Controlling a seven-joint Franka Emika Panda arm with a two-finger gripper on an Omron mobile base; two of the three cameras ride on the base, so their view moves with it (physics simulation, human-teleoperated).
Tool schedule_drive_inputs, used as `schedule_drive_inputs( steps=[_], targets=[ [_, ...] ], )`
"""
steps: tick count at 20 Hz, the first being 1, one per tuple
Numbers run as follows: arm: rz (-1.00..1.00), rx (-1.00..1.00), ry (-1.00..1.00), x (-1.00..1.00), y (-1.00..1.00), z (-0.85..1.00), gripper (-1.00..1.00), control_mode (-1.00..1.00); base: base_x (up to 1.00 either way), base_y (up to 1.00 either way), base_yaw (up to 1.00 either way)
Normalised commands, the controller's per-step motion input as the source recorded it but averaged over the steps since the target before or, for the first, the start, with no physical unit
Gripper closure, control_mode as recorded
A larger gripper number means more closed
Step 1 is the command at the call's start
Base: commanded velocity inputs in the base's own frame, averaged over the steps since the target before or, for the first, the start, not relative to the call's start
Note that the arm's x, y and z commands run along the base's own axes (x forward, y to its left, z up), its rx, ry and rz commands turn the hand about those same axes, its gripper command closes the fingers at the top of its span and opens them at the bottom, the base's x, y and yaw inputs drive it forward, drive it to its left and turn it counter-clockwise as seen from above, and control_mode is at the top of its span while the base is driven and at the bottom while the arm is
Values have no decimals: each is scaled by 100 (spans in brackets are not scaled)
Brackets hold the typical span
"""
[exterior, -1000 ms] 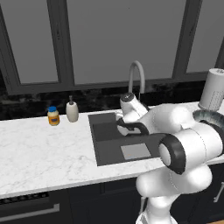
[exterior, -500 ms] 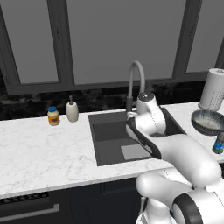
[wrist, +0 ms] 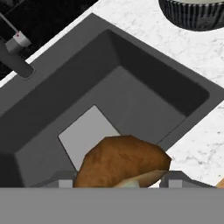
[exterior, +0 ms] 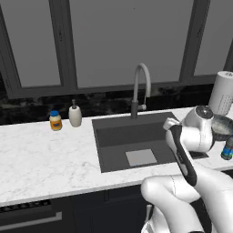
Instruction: Pick the mushroom from the sink and place it in the bowl. Then pick the bowl and place it in the microwave. Then close the microwave door and press the start button.
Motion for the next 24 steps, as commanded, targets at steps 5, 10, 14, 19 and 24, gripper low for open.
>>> schedule_drive_inputs(
  steps=[5,10,14,19,24],
  targets=[
    [0,11,3,54,-71,52,100,-100,0,0,0],
    [0,7,6,66,-74,48,100,-100,0,0,0],
    [-2,6,13,47,-81,48,100,-100,0,0,0],
    [-10,0,16,18,-85,1,100,-100,0,0,0],
    [-7,2,20,20,-85,0,100,-100,0,0,0]
  ],
)
